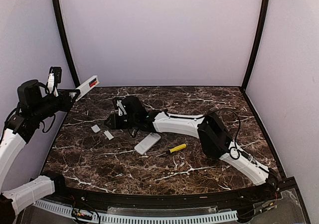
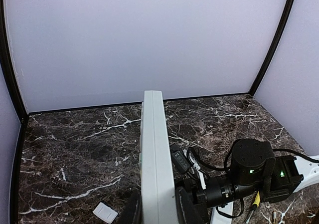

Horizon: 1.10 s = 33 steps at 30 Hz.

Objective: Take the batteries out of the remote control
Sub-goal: Place the battery cover at the center of the board, then place the remote control without the battery cover at the center of the board.

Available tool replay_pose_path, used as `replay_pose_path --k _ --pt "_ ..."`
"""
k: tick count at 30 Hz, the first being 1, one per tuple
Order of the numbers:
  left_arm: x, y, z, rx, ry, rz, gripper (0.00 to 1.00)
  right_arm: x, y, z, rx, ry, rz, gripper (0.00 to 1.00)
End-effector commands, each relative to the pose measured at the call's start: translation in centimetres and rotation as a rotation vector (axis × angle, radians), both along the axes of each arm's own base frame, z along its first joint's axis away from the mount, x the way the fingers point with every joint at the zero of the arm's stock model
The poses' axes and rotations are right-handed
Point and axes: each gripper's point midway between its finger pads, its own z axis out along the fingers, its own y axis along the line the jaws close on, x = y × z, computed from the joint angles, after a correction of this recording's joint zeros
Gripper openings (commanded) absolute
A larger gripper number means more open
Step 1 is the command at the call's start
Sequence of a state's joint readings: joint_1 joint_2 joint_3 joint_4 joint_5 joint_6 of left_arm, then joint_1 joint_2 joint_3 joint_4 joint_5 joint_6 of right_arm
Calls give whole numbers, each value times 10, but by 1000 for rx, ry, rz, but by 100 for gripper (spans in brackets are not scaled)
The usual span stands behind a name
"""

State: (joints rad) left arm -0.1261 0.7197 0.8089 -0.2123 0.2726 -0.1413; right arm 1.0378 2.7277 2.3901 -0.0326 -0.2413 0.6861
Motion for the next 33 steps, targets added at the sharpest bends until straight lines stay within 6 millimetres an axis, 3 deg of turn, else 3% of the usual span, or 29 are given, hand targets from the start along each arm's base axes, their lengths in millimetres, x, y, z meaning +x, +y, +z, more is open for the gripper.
replay_pose_path --k 1,7,12,15,21,25,28,33 --pt "0 1 10 7 -32 -2 0 -6 4 5 10 -15 36 45" --pt "1 1 8 11 -27 -1 0 -5 -11 25 6 -45 36 66" --pt "2 -1 6 10 -23 -11 0 -11 -36 72 33 -182 40 76" --pt "-3 -17 9 -2 -37 -115 0 -14 -67 93 36 -228 23 84" --pt "-23 -62 10 -76 -44 -419 0 -13 -149 113 72 -193 -41 87" --pt "-31 -87 1 -113 20 -580 0 -36 -201 143 160 -179 22 87" --pt "-35 -101 -5 -125 55 -641 0 -43 -234 141 68 -179 -11 87" --pt "-40 -128 -23 -160 168 -760 0 -63 -293 104 -159 -129 -67 86"
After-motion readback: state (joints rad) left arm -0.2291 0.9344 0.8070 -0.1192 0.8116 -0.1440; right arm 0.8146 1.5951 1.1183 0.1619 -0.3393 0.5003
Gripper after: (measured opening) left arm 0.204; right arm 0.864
